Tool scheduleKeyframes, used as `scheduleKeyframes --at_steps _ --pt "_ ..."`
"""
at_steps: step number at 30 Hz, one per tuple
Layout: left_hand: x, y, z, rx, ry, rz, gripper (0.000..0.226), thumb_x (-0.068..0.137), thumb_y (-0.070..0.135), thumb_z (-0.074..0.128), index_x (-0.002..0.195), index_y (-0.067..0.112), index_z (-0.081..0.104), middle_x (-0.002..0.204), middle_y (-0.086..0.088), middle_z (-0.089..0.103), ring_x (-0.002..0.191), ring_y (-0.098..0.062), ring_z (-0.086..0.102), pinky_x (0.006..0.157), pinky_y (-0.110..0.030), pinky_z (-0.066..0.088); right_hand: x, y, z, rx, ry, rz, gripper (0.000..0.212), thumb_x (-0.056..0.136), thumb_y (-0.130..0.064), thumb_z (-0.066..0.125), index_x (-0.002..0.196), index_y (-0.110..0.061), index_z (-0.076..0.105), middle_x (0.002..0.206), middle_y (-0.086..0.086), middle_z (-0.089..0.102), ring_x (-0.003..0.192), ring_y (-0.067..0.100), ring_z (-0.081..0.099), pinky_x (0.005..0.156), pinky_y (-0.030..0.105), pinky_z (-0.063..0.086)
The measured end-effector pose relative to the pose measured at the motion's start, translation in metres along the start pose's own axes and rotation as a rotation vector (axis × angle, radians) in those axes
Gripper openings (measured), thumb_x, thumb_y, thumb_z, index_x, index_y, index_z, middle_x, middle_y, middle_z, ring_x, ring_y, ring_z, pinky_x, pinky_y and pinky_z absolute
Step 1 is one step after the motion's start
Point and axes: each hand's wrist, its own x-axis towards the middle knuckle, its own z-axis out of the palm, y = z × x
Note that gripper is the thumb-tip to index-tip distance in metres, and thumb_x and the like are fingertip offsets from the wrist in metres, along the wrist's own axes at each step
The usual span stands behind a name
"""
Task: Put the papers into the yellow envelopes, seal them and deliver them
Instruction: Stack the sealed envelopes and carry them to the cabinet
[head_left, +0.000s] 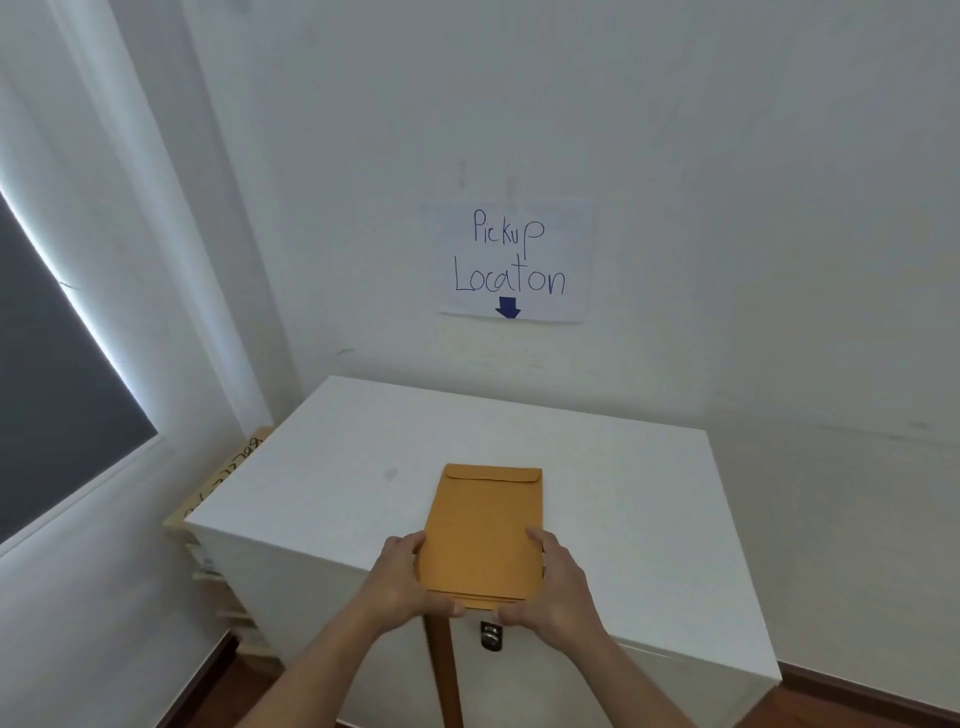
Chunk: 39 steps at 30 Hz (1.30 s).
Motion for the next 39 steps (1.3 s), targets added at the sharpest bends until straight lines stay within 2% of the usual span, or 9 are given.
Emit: scheduleKeyframes --at_steps 3,8,12,20,23,28,35,37,39 --pt "0.008 -0.003 0.000 0.085 -0.001 0.012 0.126 0.052 0.038 0.095 0.152 0.011 0.023 0.132 0.003 0.032 0.120 -0.015 0.040 0.101 -0.030 0.045 0.008 0.004 0.005 -0.013 0.010 -0.007 0.119 0.052 -0.033 0.093 0.149 -0.024 0.025 0.141 -0.005 0.039 0.128 0.014 0.039 0.107 0.031 0.039" --pt "0.021 0.000 0.000 0.178 0.074 0.044 0.116 0.054 0.039 0.094 0.147 0.012 0.032 0.126 0.003 0.035 0.113 -0.014 0.041 0.088 -0.029 0.049 0.018 0.009 0.007 -0.041 0.046 0.006 0.113 0.056 -0.036 0.090 0.150 -0.017 0.028 0.145 -0.002 0.041 0.130 0.015 0.042 0.107 0.031 0.041" --pt "0.025 0.002 0.004 0.242 0.125 0.050 0.108 0.055 0.046 0.092 0.144 0.013 0.039 0.131 -0.001 0.045 0.119 -0.018 0.046 0.096 -0.028 0.043 0.023 0.008 0.009 -0.109 0.066 -0.003 0.108 0.060 -0.042 0.087 0.149 -0.016 0.031 0.144 -0.001 0.043 0.130 0.017 0.042 0.106 0.031 0.040" --pt "0.030 -0.005 0.007 0.170 0.221 0.103 0.092 0.059 0.033 0.092 0.138 0.021 0.045 0.115 0.008 0.055 0.106 -0.015 0.053 0.090 -0.031 0.048 0.035 0.006 0.013 -0.199 0.058 -0.005 0.077 0.055 -0.046 0.079 0.122 -0.026 0.047 0.105 -0.005 0.057 0.096 0.017 0.055 0.079 0.031 0.055" --pt "0.034 -0.007 0.006 0.195 0.224 0.119 0.083 0.062 0.033 0.089 0.133 0.021 0.049 0.112 0.009 0.057 0.103 -0.014 0.055 0.088 -0.033 0.051 0.039 0.006 0.013 -0.225 0.037 -0.015 0.092 0.059 -0.047 0.080 0.139 -0.021 0.043 0.126 -0.002 0.055 0.111 0.020 0.052 0.092 0.032 0.050" --pt "0.039 -0.012 0.006 0.265 0.212 0.126 0.080 0.071 0.035 0.085 0.139 0.019 0.045 0.134 0.003 0.050 0.119 -0.016 0.047 0.097 -0.028 0.043 0.036 -0.002 0.009 -0.270 0.013 -0.025 0.097 0.067 -0.050 0.080 0.148 -0.018 0.036 0.151 -0.001 0.035 0.134 0.020 0.036 0.111 0.032 0.036" --pt "0.042 -0.012 0.010 0.370 0.175 0.175 0.087 0.071 0.052 0.075 0.143 0.020 0.038 0.149 0.004 0.032 0.133 -0.015 0.033 0.106 -0.025 0.036 0.039 -0.002 0.005 -0.316 -0.010 -0.032 0.097 0.065 -0.051 0.081 0.145 -0.016 0.040 0.151 0.003 0.027 0.137 0.020 0.031 0.112 0.030 0.033" --pt "0.038 -0.008 0.016 0.450 0.216 0.202 0.083 0.076 0.062 0.063 0.144 0.023 0.034 0.157 0.001 0.020 0.141 -0.018 0.025 0.111 -0.031 0.031 0.039 -0.001 0.004 -0.333 -0.001 -0.039 0.094 0.066 -0.052 0.081 0.144 -0.016 0.042 0.150 0.003 0.028 0.136 0.020 0.032 0.111 0.030 0.033" --pt "0.036 -0.007 0.026 0.548 0.288 0.277 0.067 0.090 0.065 0.035 0.146 0.030 0.028 0.162 -0.001 0.011 0.147 -0.021 0.017 0.115 -0.035 0.025 0.040 -0.001 0.005 -0.357 0.001 -0.044 0.091 0.066 -0.053 0.080 0.142 -0.017 0.044 0.149 0.002 0.028 0.135 0.020 0.033 0.110 0.030 0.034"
